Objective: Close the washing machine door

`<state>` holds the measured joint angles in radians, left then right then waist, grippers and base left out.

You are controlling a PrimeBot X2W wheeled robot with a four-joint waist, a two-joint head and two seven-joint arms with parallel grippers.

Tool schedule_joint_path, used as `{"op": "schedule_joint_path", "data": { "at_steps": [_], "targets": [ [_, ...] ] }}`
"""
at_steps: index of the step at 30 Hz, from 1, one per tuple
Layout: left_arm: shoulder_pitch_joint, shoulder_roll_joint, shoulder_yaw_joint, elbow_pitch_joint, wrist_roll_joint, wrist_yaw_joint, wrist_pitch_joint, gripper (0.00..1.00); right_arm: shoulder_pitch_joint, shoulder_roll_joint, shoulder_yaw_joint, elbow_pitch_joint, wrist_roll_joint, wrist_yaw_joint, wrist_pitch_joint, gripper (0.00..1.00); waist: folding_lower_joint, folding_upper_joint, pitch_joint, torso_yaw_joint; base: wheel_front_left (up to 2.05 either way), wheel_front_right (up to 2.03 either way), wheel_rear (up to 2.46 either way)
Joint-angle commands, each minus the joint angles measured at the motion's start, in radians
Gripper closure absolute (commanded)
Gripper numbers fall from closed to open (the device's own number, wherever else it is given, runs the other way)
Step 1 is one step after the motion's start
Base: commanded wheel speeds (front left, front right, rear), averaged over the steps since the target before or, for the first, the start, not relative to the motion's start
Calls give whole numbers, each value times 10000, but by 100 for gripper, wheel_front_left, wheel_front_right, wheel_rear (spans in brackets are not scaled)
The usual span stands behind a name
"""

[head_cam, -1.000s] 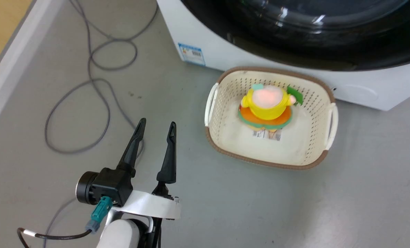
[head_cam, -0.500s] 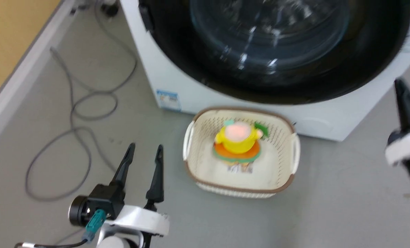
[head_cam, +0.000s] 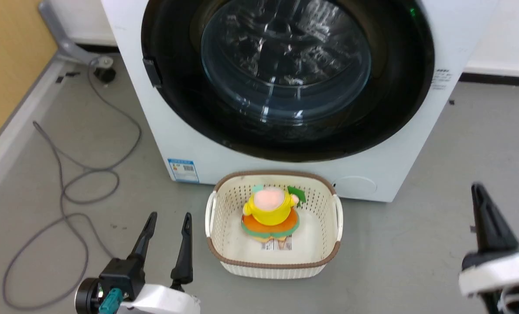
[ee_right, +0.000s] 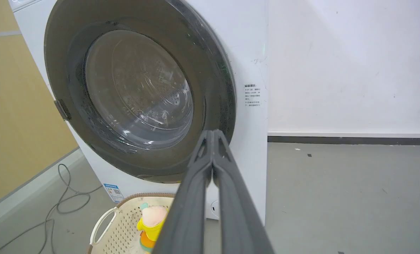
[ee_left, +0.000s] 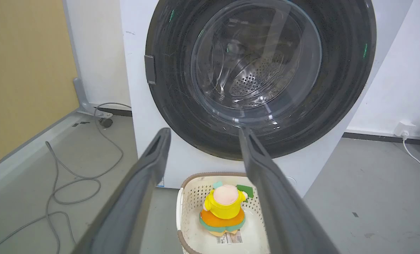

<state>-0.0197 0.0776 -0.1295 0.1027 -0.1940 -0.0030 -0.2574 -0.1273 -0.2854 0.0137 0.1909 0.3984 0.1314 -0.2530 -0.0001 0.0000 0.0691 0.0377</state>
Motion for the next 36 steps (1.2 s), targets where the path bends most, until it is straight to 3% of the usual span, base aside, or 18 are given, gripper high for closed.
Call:
{"op": "schedule_joint_path", "data": {
  "at_steps": [1, 7, 11, 12, 13, 14, 34, 35, 36],
  "targets": [
    [163, 38, 21, 40, 37, -26, -43, 0, 314, 239, -144, -191, -91, -7, -61, 100, 1, 0, -125, -47, 0, 0, 0],
    [438, 41, -20, 193, 51, -74, -43, 0, 1553, 1370, -856, -1089, -819, -7, 99, 100, 1, 0, -315, -48, 0, 0, 0],
    [555, 35, -105, 250, 97, -108, -44, 0, 2017, 1763, -1075, -1312, -1283, -7, 122, 100, 1, 0, -403, 12, 0, 0, 0],
    [573, 32, -133, 257, 116, -109, -44, 0, 2104, 1828, -1109, -1327, -1387, -7, 127, 90, 1, 0, -418, 27, 0, 0, 0],
    [587, 27, -161, 259, 135, -105, -44, 0, 2173, 1871, -1135, -1339, -1536, -7, 124, 33, 1, 0, -426, 42, 0, 0, 0],
    [594, 25, -191, 263, 169, -96, -44, 0, 2224, 1905, -1147, -1345, -1677, -7, 121, 0, 1, 0, -433, 56, 0, 0, 0],
    [573, -50, -288, 89, 299, 65, -44, 0, 2376, 2028, -1189, -1499, -2025, -7, 131, 0, 1, 0, -480, 195, 0, 0, 0],
    [485, -29, -297, 113, 236, 33, 6, 100, 2228, 2004, -1187, -1413, -1979, 0, 136, 100, 1, 0, -480, 195, 0, 0, 0],
    [484, -27, -293, 122, 236, 31, 16, 100, 2225, 2004, -1185, -1411, -1979, 0, 137, 100, 1, 0, -481, 195, 0, 0, 0]
  ]
}}
